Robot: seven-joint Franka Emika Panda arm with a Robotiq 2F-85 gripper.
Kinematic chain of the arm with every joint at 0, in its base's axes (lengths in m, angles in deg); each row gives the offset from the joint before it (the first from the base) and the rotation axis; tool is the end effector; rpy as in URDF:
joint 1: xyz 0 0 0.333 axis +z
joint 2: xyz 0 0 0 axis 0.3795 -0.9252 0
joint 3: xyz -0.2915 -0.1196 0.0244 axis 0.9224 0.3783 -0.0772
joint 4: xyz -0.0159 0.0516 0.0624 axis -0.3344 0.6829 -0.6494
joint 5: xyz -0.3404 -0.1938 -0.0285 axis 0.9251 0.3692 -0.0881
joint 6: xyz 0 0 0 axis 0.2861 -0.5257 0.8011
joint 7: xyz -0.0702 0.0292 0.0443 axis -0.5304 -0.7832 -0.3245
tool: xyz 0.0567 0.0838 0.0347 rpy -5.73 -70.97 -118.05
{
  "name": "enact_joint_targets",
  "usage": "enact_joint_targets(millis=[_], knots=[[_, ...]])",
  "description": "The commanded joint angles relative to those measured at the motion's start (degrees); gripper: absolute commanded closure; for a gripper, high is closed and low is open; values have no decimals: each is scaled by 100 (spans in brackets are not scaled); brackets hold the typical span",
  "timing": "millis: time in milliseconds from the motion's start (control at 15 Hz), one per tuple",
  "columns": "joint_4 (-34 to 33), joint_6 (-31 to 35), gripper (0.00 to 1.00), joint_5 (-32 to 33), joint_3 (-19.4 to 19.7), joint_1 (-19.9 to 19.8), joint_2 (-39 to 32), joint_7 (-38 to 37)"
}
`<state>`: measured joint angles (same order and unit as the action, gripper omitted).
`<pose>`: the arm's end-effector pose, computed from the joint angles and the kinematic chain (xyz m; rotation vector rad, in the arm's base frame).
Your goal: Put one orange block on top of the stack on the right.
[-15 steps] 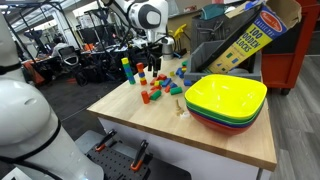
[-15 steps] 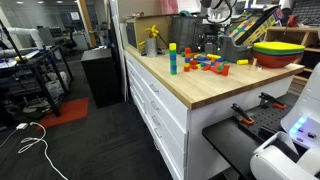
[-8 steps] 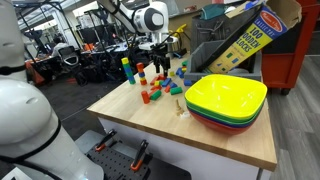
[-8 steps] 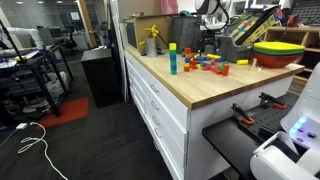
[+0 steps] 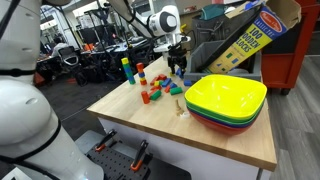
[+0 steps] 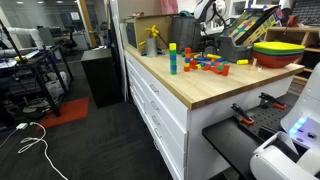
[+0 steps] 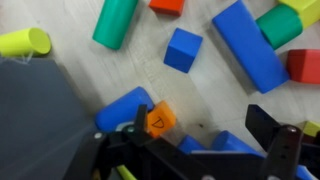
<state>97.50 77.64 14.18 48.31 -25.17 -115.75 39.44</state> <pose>0.6415 -0.1127 0.2729 2.9312 -0.7714 -0.2349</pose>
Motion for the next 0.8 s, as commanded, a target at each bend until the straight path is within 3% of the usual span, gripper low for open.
enact_joint_targets(millis=[0, 733], knots=[[-134, -53, 0, 25, 44, -15, -101, 31], [-341, 20, 0, 248, 115, -14, -292, 193]])
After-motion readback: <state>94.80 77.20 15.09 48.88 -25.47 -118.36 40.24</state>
